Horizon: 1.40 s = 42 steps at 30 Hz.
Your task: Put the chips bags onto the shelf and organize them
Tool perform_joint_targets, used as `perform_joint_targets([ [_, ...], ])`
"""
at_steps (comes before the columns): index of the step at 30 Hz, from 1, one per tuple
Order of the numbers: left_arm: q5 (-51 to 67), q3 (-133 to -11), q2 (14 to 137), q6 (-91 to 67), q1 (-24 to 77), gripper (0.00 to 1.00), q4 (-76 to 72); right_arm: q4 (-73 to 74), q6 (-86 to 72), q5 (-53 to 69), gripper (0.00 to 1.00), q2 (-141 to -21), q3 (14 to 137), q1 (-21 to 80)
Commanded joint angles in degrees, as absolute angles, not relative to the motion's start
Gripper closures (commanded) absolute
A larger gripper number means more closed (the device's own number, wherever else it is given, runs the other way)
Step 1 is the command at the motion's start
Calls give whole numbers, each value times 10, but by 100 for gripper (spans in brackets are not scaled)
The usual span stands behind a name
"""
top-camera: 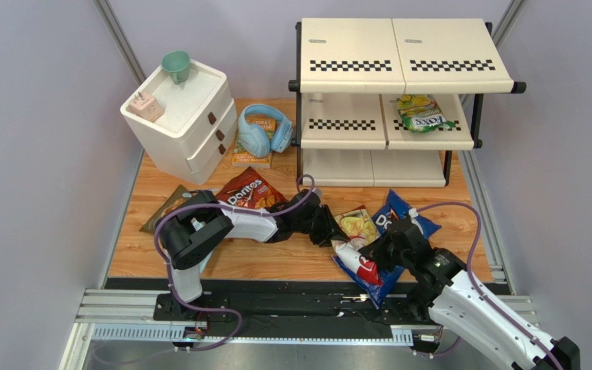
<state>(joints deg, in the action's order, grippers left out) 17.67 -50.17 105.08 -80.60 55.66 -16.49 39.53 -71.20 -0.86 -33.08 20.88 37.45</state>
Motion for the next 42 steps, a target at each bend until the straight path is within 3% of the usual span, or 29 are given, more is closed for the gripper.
perform_joint_targets([
  [1, 155, -482, 1039, -825, 568, 81, -207, 411, -749, 7, 97, -292, 182, 378],
  [2, 150, -469, 1035, -825, 568, 91, -206, 424, -764, 4, 97, -266, 177, 378],
  [3, 148, -463, 1023, -825, 568, 92, -207, 430, -773, 1, 97, -252, 171, 379],
  [4, 141, -458, 1019, -824, 568, 93, -207, 436, -785, 1, 80, -234, 161, 379],
  [6, 138, -448, 1014, -825, 568, 94, -209, 448, -817, -16, 62, -180, 135, 378],
  [7, 141, -447, 1015, -826, 568, 95, -211, 450, -829, -15, 48, -161, 127, 379],
  [11, 152, -446, 1024, -831, 570, 98, -234, 457, -874, -16, 28, -77, 85, 379],
  [17, 169, -463, 1040, -829, 570, 100, -265, 425, -902, -29, 25, -69, 66, 379],
  [22, 170, -454, 1030, -825, 568, 100, -272, 374, -861, -29, 24, -177, 90, 378],
  [27, 199, -463, 1013, -788, 556, 100, -248, 344, -824, -42, 26, -278, 138, 379],
  [31, 217, -469, 1011, -776, 556, 100, -234, 349, -795, -68, 39, -319, 193, 378],
  [35, 231, -461, 993, -762, 548, 98, -216, 388, -773, -96, 70, -316, 239, 379],
  [36, 233, -461, 988, -756, 544, 97, -209, 394, -763, -103, 86, -315, 246, 379],
  [39, 229, -459, 958, -724, 537, 86, -150, 400, -745, -101, 95, -306, 261, 379],
  [42, 189, -454, 911, -692, 527, 63, -50, 409, -730, -98, 100, -298, 277, 379],
])
